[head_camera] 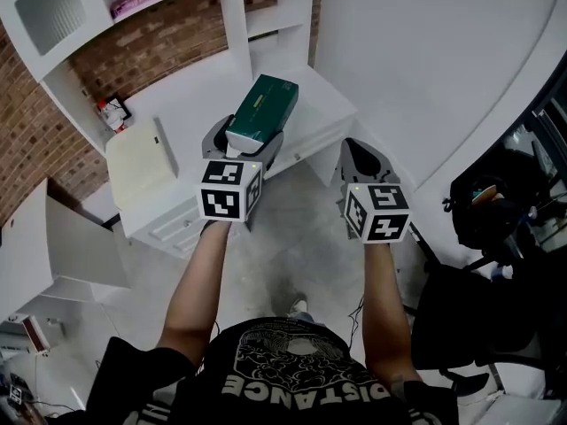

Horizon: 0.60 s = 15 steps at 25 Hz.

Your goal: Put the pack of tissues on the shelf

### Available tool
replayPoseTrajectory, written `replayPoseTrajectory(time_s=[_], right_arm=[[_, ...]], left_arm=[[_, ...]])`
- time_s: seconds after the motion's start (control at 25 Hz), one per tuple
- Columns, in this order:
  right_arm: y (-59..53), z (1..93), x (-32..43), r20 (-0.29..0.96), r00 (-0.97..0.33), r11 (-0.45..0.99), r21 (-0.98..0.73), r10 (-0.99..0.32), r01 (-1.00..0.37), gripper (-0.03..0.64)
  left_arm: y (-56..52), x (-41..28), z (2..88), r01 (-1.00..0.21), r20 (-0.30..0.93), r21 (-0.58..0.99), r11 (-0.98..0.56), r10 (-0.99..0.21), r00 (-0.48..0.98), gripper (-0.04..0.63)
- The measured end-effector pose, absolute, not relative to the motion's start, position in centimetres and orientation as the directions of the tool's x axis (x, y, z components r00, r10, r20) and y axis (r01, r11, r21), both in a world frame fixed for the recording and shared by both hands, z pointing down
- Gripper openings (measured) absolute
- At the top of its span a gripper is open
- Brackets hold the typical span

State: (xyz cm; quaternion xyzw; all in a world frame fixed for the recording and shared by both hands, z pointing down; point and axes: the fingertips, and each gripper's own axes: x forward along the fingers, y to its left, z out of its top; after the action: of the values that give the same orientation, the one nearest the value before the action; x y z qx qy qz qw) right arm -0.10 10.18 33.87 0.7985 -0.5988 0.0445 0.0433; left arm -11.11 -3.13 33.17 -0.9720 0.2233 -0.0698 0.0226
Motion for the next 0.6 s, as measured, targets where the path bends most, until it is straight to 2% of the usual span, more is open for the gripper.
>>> replayPoseTrajectory(time_s=[0.6], right_arm=[[7.3, 34.1, 6.6, 0.105, 0.221, -0.221, 0.008, -0.970, -0.975, 0.003]], left_arm=[[-5.5, -5.4, 33.5, -0.479, 0.128, -0.093, -0.873, -0.488, 0.863, 0.417]])
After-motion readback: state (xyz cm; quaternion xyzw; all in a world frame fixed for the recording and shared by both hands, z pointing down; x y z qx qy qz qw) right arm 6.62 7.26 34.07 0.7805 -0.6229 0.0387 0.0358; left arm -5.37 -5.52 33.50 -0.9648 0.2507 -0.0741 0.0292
